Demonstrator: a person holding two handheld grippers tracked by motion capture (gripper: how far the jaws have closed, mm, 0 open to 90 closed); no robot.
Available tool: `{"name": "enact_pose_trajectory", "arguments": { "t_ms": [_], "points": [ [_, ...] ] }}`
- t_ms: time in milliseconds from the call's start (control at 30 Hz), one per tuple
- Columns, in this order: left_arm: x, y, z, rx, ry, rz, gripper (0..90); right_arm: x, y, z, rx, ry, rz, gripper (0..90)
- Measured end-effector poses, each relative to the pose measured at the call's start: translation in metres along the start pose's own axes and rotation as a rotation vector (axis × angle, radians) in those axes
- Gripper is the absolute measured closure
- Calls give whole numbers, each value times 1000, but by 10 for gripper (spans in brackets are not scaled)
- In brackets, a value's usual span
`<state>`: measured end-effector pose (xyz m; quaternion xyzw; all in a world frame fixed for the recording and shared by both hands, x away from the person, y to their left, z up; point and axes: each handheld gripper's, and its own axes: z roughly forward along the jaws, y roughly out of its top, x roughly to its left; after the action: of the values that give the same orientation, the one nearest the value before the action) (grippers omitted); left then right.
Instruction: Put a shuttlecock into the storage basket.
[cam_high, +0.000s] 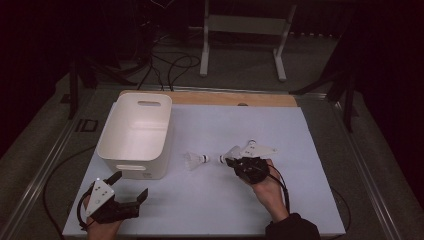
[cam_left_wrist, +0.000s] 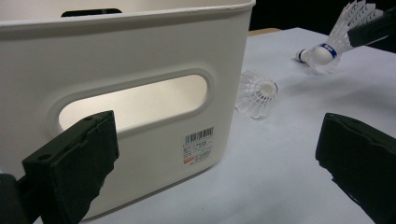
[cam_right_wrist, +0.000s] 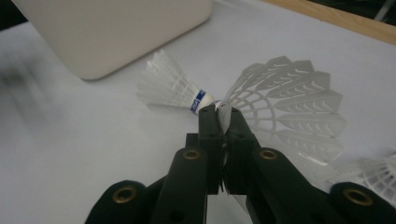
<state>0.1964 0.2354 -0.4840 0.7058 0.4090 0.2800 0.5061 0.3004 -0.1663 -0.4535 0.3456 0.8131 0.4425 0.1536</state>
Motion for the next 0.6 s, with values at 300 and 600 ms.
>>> {"name": "enact_pose_trajectory", "arguments": {
  "t_ms": [300, 600],
  "points": [
    [0, 0, 0, 0, -1, 1, 0, 2, 6, 1, -4, 0, 9, 879],
    [-1, 0, 0, 2, -1, 5, 0, 6, 18, 1, -27, 11, 22, 880]
  ]
}}
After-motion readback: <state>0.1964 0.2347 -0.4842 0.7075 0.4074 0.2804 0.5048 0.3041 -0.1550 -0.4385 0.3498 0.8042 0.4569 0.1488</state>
